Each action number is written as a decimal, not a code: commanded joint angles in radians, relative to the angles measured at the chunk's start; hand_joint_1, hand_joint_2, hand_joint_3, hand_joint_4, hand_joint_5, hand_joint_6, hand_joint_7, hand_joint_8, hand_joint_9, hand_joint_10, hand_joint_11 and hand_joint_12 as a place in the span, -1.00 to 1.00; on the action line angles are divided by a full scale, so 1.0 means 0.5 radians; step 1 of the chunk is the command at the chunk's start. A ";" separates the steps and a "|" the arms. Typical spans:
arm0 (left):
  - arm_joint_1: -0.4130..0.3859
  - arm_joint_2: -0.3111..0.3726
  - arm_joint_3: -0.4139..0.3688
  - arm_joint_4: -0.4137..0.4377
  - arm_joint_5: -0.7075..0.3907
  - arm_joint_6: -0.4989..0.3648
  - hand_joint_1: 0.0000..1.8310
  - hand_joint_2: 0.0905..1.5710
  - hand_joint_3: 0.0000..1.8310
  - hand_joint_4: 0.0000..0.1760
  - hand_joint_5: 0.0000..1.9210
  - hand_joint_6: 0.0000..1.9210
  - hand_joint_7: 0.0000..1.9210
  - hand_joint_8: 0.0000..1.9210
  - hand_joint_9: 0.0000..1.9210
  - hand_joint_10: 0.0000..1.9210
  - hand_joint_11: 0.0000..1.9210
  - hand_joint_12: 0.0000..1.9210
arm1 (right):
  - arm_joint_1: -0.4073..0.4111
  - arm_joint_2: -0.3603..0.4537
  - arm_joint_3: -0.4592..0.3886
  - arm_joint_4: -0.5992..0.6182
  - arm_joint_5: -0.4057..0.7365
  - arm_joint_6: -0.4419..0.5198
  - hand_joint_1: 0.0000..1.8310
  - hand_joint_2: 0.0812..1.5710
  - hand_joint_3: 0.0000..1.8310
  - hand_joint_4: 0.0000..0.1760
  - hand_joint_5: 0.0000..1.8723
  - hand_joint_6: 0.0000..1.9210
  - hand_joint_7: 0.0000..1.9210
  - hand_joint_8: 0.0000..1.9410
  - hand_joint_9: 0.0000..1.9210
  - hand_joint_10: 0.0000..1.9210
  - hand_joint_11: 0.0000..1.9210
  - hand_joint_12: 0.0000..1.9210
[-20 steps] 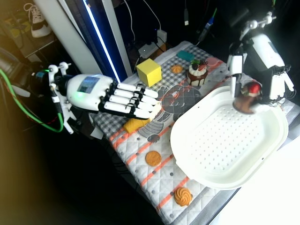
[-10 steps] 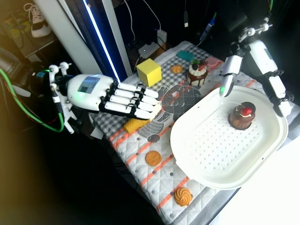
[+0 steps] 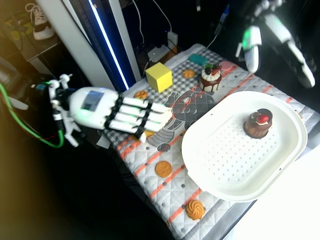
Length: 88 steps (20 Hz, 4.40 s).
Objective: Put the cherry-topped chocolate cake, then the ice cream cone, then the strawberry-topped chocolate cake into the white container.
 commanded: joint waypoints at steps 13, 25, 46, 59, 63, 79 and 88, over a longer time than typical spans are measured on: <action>0.454 0.304 -0.339 0.227 -1.022 -0.332 -0.45 0.64 -0.99 0.39 -1.00 -1.00 -1.00 -1.00 -1.00 -1.00 -1.00 -1.00 | 0.208 -0.306 0.255 0.027 -0.210 0.006 0.42 0.57 -1.00 -1.00 -0.33 0.36 -0.20 0.45 -0.20 0.62 -0.27 0.90; 0.660 0.354 -0.438 0.236 -1.157 -0.332 -0.28 0.69 -0.99 0.29 -1.00 -1.00 -1.00 -1.00 -1.00 -1.00 -1.00 -1.00 | 0.501 -0.111 0.219 -0.024 0.139 -0.043 0.30 0.58 -0.99 -1.00 -0.30 0.35 -0.16 0.57 -0.24 0.68 -0.25 1.00; 0.709 0.272 -0.425 0.254 -1.101 -0.332 -0.46 0.65 -1.00 0.30 -1.00 -1.00 -1.00 -1.00 -1.00 -1.00 -1.00 -1.00 | 1.275 -0.899 1.051 0.292 -0.934 -0.410 -0.54 0.66 -1.00 0.04 -1.00 -1.00 -0.99 -1.00 -1.00 -0.94 -1.00 -0.14; 0.841 0.330 -0.500 0.188 -1.223 -0.333 -0.26 0.67 -1.00 -0.07 -1.00 -1.00 -1.00 -1.00 -1.00 -1.00 -1.00 -1.00 | 0.964 -0.449 0.414 0.154 -0.344 -0.409 -0.48 0.50 -1.00 -0.57 -1.00 -1.00 -1.00 -1.00 -1.00 -0.68 -1.00 0.29; 0.872 0.349 -0.523 0.199 -1.237 -0.333 -0.29 0.63 -1.00 -0.11 -1.00 -1.00 -1.00 -1.00 -1.00 -1.00 -1.00 -1.00 | 0.679 -0.210 0.153 0.059 -0.064 -0.371 -0.45 0.56 -0.99 -0.74 -1.00 -1.00 -1.00 -1.00 -1.00 -0.81 -1.00 -0.32; 0.698 0.371 -0.439 0.517 -0.402 -0.332 -0.20 0.38 -1.00 -0.24 -1.00 -1.00 -1.00 -1.00 -1.00 -1.00 -0.95 -0.98 | -0.036 0.203 -0.218 0.024 0.686 -0.175 -0.34 0.51 -1.00 -0.53 -1.00 -1.00 -0.94 -0.99 -0.94 -0.91 -1.00 -0.15; 0.470 0.163 -0.267 0.703 0.145 -0.332 0.26 0.38 -1.00 -1.00 -0.38 -0.76 -0.39 -0.54 -0.63 0.13 -0.90 0.85 | -0.044 0.187 -0.208 0.045 0.693 -0.163 -0.33 0.52 -1.00 -0.35 -1.00 -1.00 -0.97 -1.00 -0.96 -0.86 -1.00 -0.11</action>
